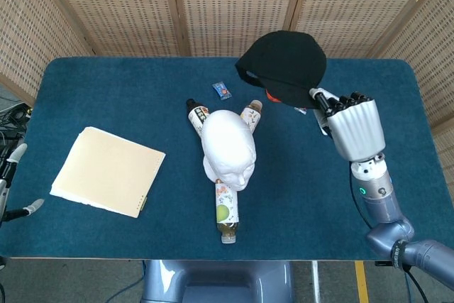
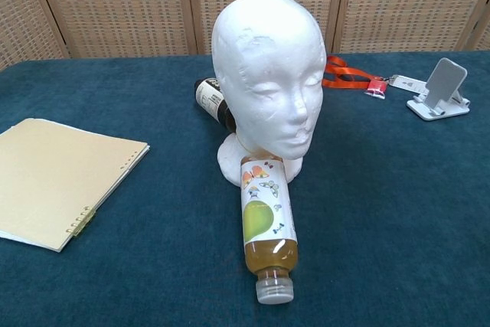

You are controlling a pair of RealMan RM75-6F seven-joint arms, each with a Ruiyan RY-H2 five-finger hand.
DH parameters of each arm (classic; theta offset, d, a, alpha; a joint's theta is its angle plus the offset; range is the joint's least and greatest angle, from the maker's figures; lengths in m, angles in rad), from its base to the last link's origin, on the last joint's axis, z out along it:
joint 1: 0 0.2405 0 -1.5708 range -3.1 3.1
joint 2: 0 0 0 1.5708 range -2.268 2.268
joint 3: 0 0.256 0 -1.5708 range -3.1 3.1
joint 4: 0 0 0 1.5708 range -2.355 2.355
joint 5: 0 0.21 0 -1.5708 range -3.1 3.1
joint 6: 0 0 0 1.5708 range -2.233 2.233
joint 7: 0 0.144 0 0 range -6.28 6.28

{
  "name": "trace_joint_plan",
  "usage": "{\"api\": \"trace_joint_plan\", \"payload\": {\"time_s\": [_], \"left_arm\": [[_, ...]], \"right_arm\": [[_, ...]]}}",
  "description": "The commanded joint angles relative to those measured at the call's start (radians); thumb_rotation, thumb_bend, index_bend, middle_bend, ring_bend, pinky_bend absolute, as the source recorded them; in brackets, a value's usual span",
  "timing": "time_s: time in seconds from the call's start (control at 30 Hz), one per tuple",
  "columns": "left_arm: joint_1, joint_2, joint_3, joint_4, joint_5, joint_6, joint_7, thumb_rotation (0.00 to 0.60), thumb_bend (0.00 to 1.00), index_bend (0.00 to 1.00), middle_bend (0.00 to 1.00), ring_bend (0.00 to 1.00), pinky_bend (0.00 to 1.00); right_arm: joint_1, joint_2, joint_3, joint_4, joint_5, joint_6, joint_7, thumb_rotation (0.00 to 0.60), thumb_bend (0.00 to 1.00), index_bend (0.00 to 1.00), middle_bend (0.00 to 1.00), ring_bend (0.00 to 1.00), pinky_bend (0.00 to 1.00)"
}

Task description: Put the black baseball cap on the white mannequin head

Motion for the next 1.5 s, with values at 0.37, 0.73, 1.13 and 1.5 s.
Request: {"api": "trace_joint_plan", "payload": {"time_s": [0.37, 0.73, 1.13, 1.5], "left_arm": [[-0.003, 0.0, -0.002, -0.001, -0.008, -0.009, 0.002, 0.6, 0.0, 0.0, 0.0, 0.0, 0.0], [-0.005, 0.009, -0.004, -0.004, -0.002, -0.006, -0.008, 0.6, 0.0, 0.0, 0.0, 0.0, 0.0], [-0.005, 0.014, -0.004, -0.001, -0.001, -0.007, -0.02, 0.6, 0.0, 0.0, 0.0, 0.0, 0.0], [-0.003, 0.017, -0.004, 0.0, 0.0, -0.003, -0.03, 0.6, 0.0, 0.0, 0.0, 0.0, 0.0]], "right_arm": [[0.063, -0.026, -0.079, 0.033, -0.109, 0.016, -0.006, 0.6, 0.63, 0.68, 1.0, 1.0, 1.0], [0.114, -0.043, -0.122, 0.043, -0.15, -0.053, -0.091, 0.6, 0.62, 0.68, 1.0, 1.0, 1.0], [0.145, -0.036, -0.155, -0.033, -0.167, -0.136, -0.199, 0.6, 0.61, 0.67, 1.0, 1.0, 1.0], [0.093, -0.022, -0.216, -0.135, -0.206, -0.121, -0.321, 0.6, 0.6, 0.67, 1.0, 1.0, 1.0]]}}
